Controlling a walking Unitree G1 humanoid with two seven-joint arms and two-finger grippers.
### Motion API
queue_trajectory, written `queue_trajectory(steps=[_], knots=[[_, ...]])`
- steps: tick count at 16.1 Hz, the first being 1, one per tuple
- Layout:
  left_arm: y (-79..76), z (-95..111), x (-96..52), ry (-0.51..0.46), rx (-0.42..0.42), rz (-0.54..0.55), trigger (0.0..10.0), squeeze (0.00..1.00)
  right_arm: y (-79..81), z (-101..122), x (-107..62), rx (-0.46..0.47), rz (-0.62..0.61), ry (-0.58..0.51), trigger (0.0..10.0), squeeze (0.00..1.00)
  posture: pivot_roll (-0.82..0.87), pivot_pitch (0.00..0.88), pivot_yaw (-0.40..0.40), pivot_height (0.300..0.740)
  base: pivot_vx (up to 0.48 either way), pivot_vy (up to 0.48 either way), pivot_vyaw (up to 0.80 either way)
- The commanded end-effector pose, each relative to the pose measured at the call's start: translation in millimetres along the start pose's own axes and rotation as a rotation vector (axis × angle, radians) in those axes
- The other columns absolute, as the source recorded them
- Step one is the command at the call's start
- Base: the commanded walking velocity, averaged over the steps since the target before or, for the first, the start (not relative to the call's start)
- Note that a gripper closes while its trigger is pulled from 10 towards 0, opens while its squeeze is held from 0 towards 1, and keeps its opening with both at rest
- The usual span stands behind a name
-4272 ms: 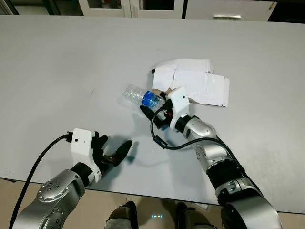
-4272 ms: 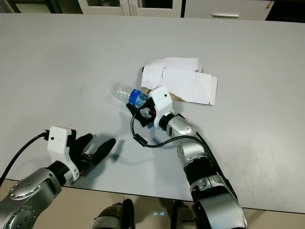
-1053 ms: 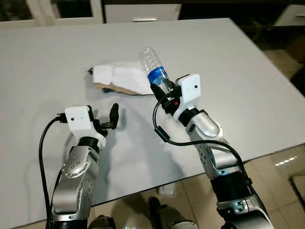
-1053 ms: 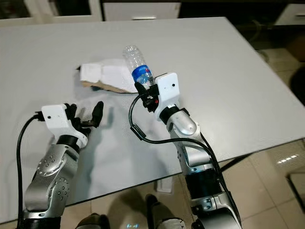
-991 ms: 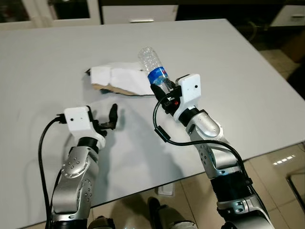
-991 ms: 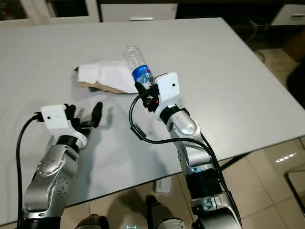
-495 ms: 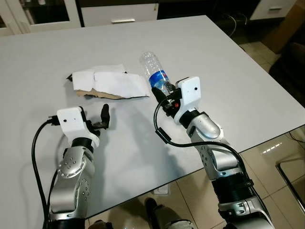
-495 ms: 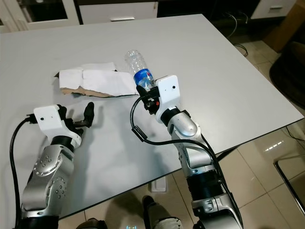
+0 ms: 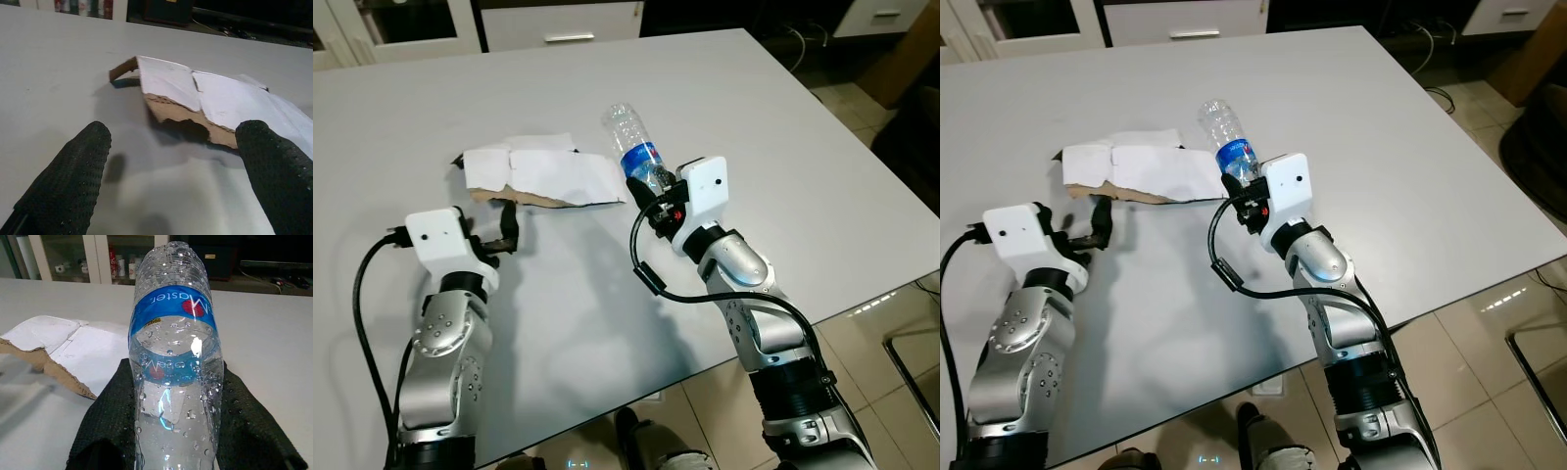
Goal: Picking trash to rubbish bin
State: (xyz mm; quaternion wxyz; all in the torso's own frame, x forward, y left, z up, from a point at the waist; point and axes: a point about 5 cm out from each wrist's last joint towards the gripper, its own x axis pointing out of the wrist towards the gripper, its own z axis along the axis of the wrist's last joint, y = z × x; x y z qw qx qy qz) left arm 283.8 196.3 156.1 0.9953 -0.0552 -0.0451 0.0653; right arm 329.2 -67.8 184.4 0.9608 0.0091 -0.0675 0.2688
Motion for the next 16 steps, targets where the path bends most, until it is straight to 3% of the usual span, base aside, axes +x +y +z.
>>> queue_trajectory(steps=[1, 7, 16], knots=[[-1.4, -2.5, 0.6, 0.019, -0.005, 0.001, 10.0, 0.0, -1.1, -1.1, -4.2, -0.007, -0.012, 0.007, 10.0, 0.0, -0.08, 0.192, -0.058, 0.74, 0.0, 0.0, 0.0], [-0.6, 1.6, 2.8, 0.018, -0.029, -0.009, 10.0, 0.0, -0.9, 0.9, -4.6, -0.003, -0.023, -0.006, 10.0, 0.0, -0.08, 0.2, -0.05, 0.74, 0.041, 0.0, 0.0], [-4.2, 0.6, 3.0, 0.036, -0.041, -0.041, 10.0, 0.0, -0.3, 0.7, -4.1, -0.007, -0.029, -0.009, 10.0, 0.0, -0.08, 0.201, -0.046, 0.74, 0.398, 0.0, 0.0]])
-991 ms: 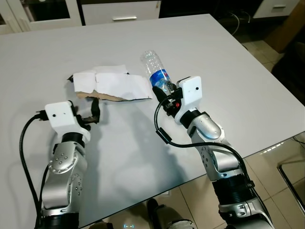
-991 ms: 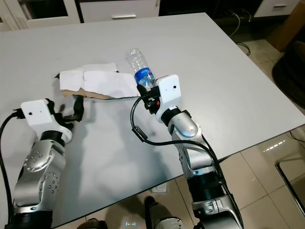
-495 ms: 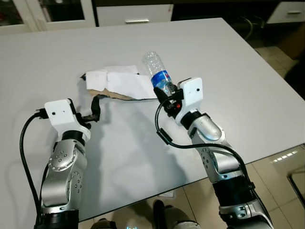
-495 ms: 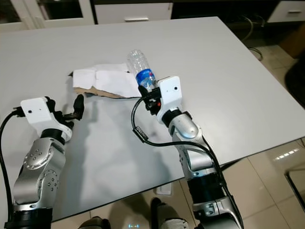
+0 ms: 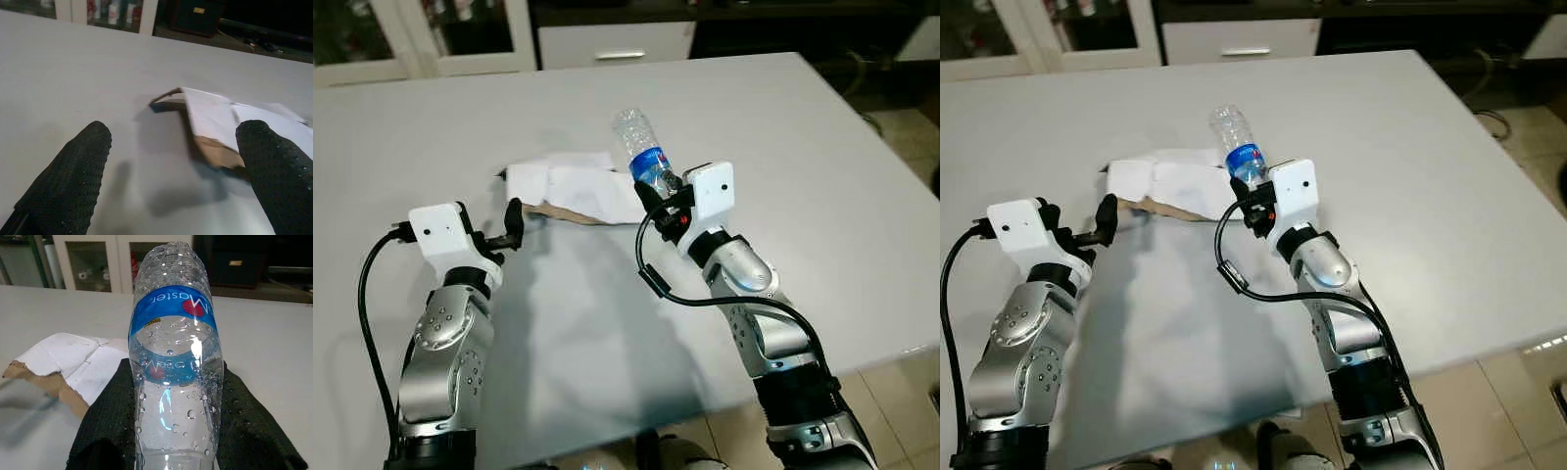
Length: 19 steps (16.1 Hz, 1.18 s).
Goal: Picking trash to rubbish bin
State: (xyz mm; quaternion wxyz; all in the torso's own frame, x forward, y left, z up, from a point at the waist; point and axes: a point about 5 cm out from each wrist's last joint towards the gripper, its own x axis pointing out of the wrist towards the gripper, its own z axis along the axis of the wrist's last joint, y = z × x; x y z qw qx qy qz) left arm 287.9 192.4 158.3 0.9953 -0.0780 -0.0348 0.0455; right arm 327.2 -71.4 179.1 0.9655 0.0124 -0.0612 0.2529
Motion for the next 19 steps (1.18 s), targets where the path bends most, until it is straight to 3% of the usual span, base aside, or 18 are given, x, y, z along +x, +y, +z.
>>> queue_trajectory(steps=[1, 4, 13, 17, 19], knots=[[0.6, -1, -0.8, 0.012, 0.005, -0.005, 10.0, 0.0, 2.0, 5, 0.3, -0.014, 0.005, -0.02, 10.0, 0.0, -0.07, 0.2, -0.045, 0.74, 0.42, 0.0, 0.0], [0.1, -2, -1.4, 0.017, 0.01, -0.009, 10.0, 0.0, 2.6, 5, -0.1, -0.014, 0.005, -0.021, 10.0, 0.0, -0.07, 0.203, -0.043, 0.74, 0.41, 0.0, 0.0], [-3.5, -7, -4.5, 0.047, -0.026, -0.027, 10.0, 0.0, 2.7, 3, -1.9, -0.014, 0.002, -0.013, 10.0, 0.0, -0.07, 0.212, -0.044, 0.74, 0.0, 0.0, 0.0], [-8.4, -20, -0.5, 0.13, -0.043, -0.055, 10.0, 0.0, 2.2, 4, -2.3, -0.015, -0.002, -0.014, 10.0, 0.0, -0.08, 0.217, -0.046, 0.74, 0.0, 0.0, 0.0], [-15.4, -27, 2.9, 0.177, -0.104, -0.075, 10.0, 0.0, 1.4, 6, -2.9, -0.019, -0.003, -0.016, 10.0, 0.0, -0.09, 0.222, -0.047, 0.74, 0.0, 0.0, 0.0]])
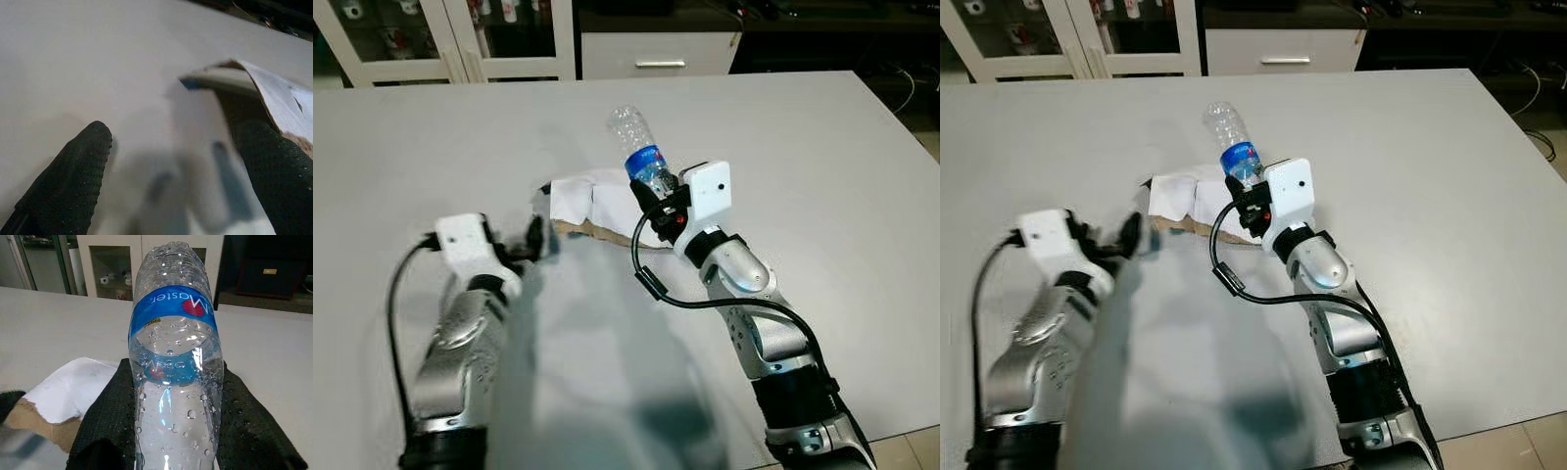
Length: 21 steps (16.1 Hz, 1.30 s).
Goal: Picking trash to rubbish bin
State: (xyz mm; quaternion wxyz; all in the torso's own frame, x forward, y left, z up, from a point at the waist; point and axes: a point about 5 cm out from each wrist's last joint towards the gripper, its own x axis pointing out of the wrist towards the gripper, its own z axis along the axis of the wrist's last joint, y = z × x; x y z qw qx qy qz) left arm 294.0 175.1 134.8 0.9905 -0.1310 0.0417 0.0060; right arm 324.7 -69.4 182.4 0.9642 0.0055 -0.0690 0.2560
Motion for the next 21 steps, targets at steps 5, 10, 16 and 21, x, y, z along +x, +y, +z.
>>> queue_trajectory(steps=[5, 10, 16, 21], knots=[[-16.4, -11, 12.0, 0.05, -0.147, -0.08, 10.0, 0.0, -6.7, 6, -4.5, -0.018, -0.024, -0.007, 10.0, 0.0, -0.13, 0.235, -0.05, 0.74, 0.0, 0.0, 0.0], [-42.1, -11, 22.1, 0.039, -0.252, -0.18, 10.0, 0.0, -11.0, 7, -9.0, -0.046, -0.026, 0.007, 10.0, 0.0, -0.15, 0.241, -0.059, 0.74, 0.0, 0.0, 0.0], [-26.2, 10, 3.4, -0.079, -0.195, -0.104, 10.0, 0.0, -10.1, 8, -5.8, -0.049, -0.019, 0.007, 10.0, 0.0, -0.13, 0.233, -0.061, 0.74, 0.0, 0.0, 0.0], [-33.2, 37, 5.1, -0.209, -0.182, -0.114, 10.0, 0.0, -9.8, 9, -2.7, -0.049, -0.016, -0.002, 10.0, 0.0, -0.12, 0.221, -0.062, 0.74, 0.0, 0.0, 0.0]])
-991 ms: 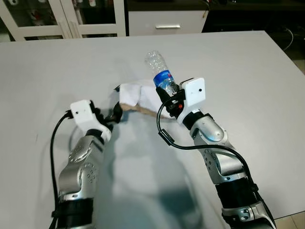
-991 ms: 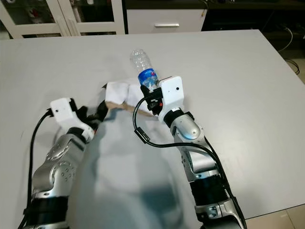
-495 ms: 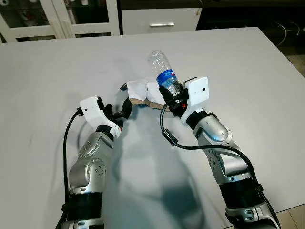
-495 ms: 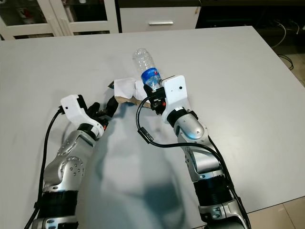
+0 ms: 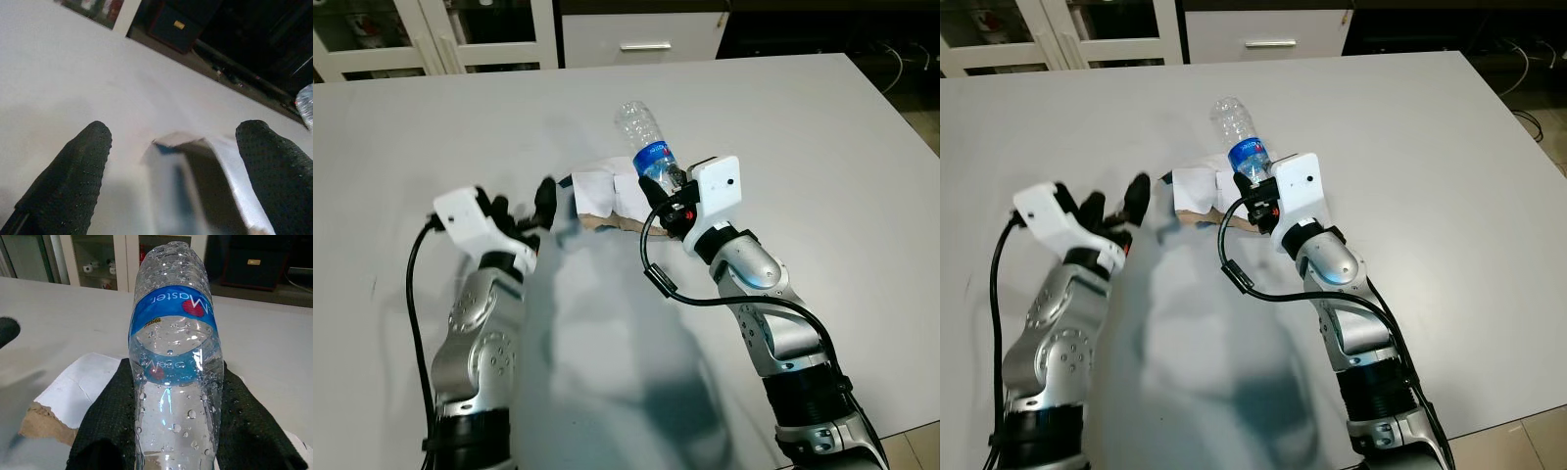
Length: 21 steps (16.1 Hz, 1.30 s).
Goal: Picking trash to rubbish bin
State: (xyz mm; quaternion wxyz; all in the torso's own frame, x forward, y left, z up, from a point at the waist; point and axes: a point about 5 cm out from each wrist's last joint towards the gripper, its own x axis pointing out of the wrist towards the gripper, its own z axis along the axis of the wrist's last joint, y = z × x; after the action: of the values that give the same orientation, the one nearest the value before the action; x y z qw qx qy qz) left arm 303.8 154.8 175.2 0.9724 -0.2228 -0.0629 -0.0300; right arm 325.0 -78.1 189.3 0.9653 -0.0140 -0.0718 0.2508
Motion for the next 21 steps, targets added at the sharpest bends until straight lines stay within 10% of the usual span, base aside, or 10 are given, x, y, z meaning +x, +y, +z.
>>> queue_trajectory(steps=[1, 21], knots=[[-6.7, 0, 2.0, -0.001, -0.011, -0.023, 10.0, 0.0, -2.1, 2, 0.6, -0.01, -0.008, -0.008, 10.0, 0.0, -0.13, 0.219, -0.061, 0.74, 0.0, 0.0, 0.0], [-40.9, -69, 34.0, 0.298, -0.375, -0.225, 10.0, 0.0, -6.5, 6, -8.4, -0.028, -0.046, -0.009, 10.0, 0.0, -0.2, 0.246, -0.04, 0.74, 0.0, 0.0, 0.0]])
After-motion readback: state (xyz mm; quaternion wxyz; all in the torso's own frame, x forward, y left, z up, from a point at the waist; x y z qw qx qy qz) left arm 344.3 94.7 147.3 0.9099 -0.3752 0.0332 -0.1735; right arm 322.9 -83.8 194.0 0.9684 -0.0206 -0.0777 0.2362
